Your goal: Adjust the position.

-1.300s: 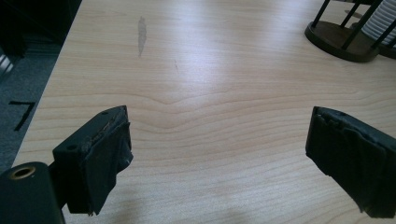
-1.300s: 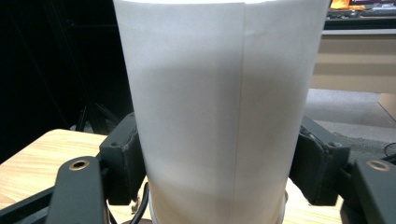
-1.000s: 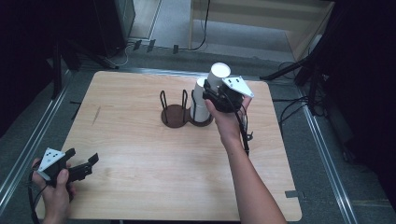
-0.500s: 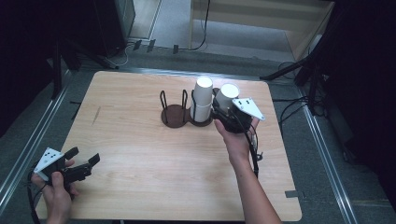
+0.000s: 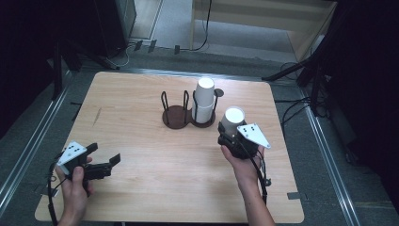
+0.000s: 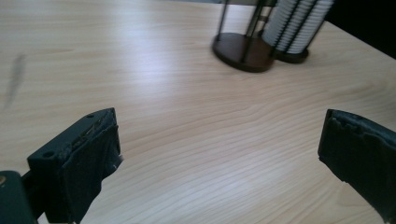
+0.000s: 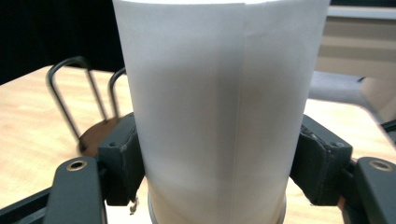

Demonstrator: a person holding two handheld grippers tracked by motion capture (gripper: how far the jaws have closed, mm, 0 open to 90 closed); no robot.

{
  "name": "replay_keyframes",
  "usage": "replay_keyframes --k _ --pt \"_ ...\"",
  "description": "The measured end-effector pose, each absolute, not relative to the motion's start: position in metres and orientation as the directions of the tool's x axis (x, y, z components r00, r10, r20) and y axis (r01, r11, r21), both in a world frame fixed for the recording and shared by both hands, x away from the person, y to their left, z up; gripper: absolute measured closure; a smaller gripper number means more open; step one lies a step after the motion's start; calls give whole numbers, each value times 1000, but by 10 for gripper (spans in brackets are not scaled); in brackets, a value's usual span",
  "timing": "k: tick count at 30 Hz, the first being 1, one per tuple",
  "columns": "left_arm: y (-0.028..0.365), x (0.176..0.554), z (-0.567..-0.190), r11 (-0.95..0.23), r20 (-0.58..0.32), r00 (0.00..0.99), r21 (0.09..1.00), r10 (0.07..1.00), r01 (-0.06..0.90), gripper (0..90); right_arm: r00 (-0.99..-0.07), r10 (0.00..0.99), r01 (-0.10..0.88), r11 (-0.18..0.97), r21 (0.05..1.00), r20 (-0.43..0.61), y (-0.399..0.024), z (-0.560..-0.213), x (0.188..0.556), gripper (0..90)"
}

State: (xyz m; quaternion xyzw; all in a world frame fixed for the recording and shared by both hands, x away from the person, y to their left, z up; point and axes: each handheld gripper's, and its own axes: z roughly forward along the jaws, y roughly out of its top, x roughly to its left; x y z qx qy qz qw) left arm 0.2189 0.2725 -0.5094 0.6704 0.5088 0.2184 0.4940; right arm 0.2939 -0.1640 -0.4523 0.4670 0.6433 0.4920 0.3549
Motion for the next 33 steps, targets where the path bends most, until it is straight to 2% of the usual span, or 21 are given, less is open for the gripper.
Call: replay_keyframes --k 4,11,18,22,28,33 --pt "241 227 -499 -18 -215 468 896 857 444 0 -316 949 259 92 962 -6 -165 -466 283 273" --pt "201 242 -486 -35 -228 536 900 813 435 0 -328 943 252 134 958 -46 -161 -478 272 271" --pt "149 256 -468 -103 -183 612 910 769 401 0 -369 924 243 201 949 -101 -152 -491 262 274" --pt "139 257 -468 -104 -199 635 908 746 407 0 -383 915 224 223 949 -125 -149 -493 258 276" --pt "121 257 -474 -193 -165 688 891 707 412 0 -419 882 182 315 931 -216 -132 -505 249 280" --pt "117 256 -477 -205 -171 702 885 691 417 0 -425 867 158 354 922 -260 -125 -510 246 283"
